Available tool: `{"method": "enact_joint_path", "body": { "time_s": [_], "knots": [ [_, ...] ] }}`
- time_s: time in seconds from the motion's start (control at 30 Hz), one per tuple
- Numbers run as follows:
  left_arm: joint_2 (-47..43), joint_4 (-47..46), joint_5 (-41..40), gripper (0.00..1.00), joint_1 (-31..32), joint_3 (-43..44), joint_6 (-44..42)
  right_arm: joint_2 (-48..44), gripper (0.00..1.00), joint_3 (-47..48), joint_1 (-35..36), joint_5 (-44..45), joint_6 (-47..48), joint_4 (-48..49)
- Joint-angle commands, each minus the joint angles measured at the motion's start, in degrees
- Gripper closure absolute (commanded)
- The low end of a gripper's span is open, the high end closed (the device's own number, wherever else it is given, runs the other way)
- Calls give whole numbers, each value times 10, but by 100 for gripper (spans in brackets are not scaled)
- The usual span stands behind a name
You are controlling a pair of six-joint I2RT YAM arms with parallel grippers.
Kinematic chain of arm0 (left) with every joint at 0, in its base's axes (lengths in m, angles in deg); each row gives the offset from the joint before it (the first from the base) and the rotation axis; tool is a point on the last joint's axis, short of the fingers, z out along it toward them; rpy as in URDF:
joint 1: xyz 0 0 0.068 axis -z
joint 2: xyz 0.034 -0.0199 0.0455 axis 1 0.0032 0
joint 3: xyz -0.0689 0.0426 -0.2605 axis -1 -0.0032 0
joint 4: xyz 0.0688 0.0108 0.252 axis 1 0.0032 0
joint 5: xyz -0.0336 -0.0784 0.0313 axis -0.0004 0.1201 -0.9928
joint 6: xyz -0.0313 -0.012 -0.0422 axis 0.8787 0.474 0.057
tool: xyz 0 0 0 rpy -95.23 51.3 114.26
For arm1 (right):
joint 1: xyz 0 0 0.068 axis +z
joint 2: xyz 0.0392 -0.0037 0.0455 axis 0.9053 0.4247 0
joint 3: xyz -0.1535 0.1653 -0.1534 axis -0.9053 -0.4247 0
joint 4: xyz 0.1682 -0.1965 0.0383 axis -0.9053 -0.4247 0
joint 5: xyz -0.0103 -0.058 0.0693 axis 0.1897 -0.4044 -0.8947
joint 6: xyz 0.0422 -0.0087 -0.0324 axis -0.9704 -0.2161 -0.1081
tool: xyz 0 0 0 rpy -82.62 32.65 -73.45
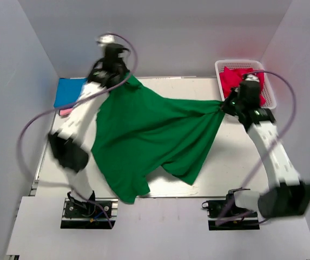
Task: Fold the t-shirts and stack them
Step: Flatten out the tshirt
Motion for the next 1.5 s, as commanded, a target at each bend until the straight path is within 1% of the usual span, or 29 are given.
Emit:
{"method": "enact_joint_path", "body": {
  "time_s": [0.0, 0.03, 0.07, 0.1, 0.13, 0.2, 0.23, 0.27, 0.33, 0.4, 0.43, 0.47, 0.53, 0.57, 0.6, 0.63, 0.67, 0.73, 0.83, 0.9, 1.0, 1.1, 1.27, 1.3, 1.33, 1.37, 1.4, 1.43, 1.47],
  "knots": [
    [211, 100, -28, 69, -30, 161, -1, 95, 83, 31, -8, -7, -1, 47],
    [259, 135, -18, 44, -38, 220, -1, 128, 70, 40, -8, -21, 3, 43],
    [298, 169, -6, 33, -38, 274, -1, 145, 45, 61, -7, -49, 4, 47],
    [324, 194, 3, 21, -44, 334, 4, 147, 14, 63, -8, -75, 21, 50],
    [326, 197, 16, 1, -44, 327, 4, 144, 10, 55, -6, -85, 26, 61],
    [277, 148, 33, 1, -44, 194, 4, 126, 10, 16, -5, -101, 26, 76],
    [244, 82, 44, 1, -44, 136, -2, 109, 10, 4, -5, -104, 25, 78],
    [179, 53, 55, 1, -44, 33, -2, 93, 10, -20, -5, -104, 20, 77],
    [122, 12, 63, 1, -44, -45, -2, 72, 10, -60, -4, -104, 15, 74],
    [56, 5, 74, 1, -36, -167, 12, 47, 10, -110, -3, -128, 9, 78],
    [38, 5, 74, 1, -36, -167, 12, 44, 10, -124, -3, -138, 9, 90],
    [22, 5, 88, 1, -30, -223, 20, 40, 10, -143, -2, -146, 12, 93],
    [-18, 5, 118, 1, -30, -281, 40, 45, 10, -161, -1, -174, 11, 100],
    [-29, -1, 148, 1, -30, -342, 57, 48, 10, -169, 1, -176, 13, 102],
    [-42, -1, 156, 1, -30, -375, 68, 52, 10, -179, 2, -177, 15, 104],
    [-52, -10, 166, 1, -30, -439, 76, 56, 10, -185, 2, -177, 18, 107],
    [-72, -33, 188, 1, -30, -470, 86, 62, 10, -187, 4, -170, 19, 108],
    [-85, -52, 195, 1, -30, -542, 93, 76, 10, -191, 5, -172, 28, 118],
    [-85, -65, 189, 1, -30, -584, 115, 110, 10, -185, 10, -197, 33, 155],
    [-65, -65, 176, 1, -30, -585, 121, 153, 10, -179, 15, -206, 34, 171],
    [-10, -65, 169, 1, -30, -552, 121, 199, 10, -170, 20, -208, 25, 188],
    [63, -65, 157, 1, -30, -490, 101, 226, 10, -173, 31, -201, 7, 202],
    [207, -33, 125, 1, -30, -289, 65, 235, 10, -217, 53, -179, -29, 205],
    [233, -33, 125, 1, -30, -218, 50, 236, 10, -223, 60, -166, -32, 196],
    [287, -28, 131, 1, -30, -178, 30, 230, 10, -241, 70, -162, -35, 191],
    [313, -28, 139, 1, -30, -139, 18, 222, 10, -263, 75, -166, -41, 191],
    [340, -28, 148, 1, -30, -55, 3, 218, 10, -289, 86, -170, -51, 190],
    [368, -10, 166, 1, -30, -7, -16, 204, 10, -303, 95, -194, -56, 196],
    [424, -1, 177, 1, -30, 42, -28, 201, 10, -342, 122, -201, -69, 200]
  ]
}}
